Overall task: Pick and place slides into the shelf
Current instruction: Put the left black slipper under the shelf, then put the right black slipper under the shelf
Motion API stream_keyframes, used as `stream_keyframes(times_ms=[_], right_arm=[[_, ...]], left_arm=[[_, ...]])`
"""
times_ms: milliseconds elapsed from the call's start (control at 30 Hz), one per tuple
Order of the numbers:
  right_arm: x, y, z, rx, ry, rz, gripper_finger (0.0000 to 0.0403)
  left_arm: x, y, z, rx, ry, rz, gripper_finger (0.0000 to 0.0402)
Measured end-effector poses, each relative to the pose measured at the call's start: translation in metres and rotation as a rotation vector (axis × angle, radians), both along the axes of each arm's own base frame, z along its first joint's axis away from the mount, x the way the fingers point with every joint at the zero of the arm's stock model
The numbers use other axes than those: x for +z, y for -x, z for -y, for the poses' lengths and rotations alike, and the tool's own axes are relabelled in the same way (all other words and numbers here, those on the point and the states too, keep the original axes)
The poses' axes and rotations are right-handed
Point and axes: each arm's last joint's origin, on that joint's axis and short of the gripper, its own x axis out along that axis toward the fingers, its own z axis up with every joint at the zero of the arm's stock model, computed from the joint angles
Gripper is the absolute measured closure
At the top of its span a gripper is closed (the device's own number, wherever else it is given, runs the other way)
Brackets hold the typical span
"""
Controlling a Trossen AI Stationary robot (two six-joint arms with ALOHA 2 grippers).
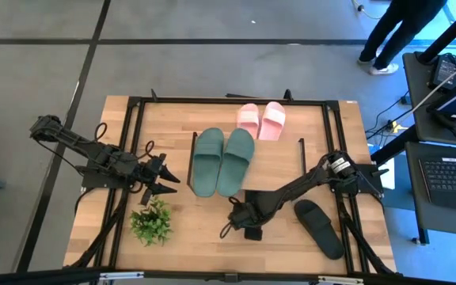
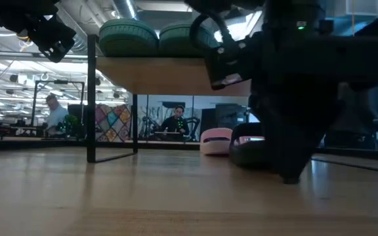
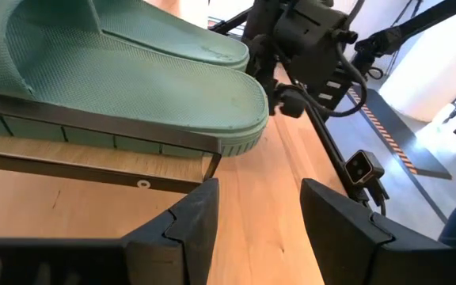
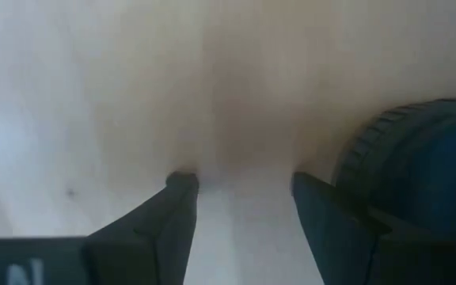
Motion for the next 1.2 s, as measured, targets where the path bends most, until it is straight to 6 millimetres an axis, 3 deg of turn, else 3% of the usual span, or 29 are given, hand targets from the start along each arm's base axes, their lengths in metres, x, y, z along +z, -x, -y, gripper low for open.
stream_keyframes(times_ms=[233,400,600,800,1000,1200], right_arm=[[0.004,-0.005,0.0,0.026,-0.009,0.019,0.0191],[0.012,-0.005,-0.012,0.05,-0.026,0.045,0.0191],[0.033,-0.008,-0.039,0.109,-0.075,0.113,0.0191],[0.069,0.0,-0.064,0.155,-0.079,0.106,0.0191],[0.111,0.03,-0.091,0.175,0.014,0.039,0.0191],[0.15,0.083,-0.11,0.123,0.153,0.063,0.0191]], left_arm=[[0.0,0.0,0.0,0.0,0.0,0.0,0.0231],[0.0,0.0,0.0,0.0,0.0,0.0,0.0231],[0.0,0.0,0.0,0.0,0.0,0.0,0.0231],[0.0,0.0,0.0,0.0,0.0,0.0,0.0231],[0.0,0.0,0.0,0.0,0.0,0.0,0.0231],[0.0,0.0,0.0,0.0,0.0,0.0,0.0231]])
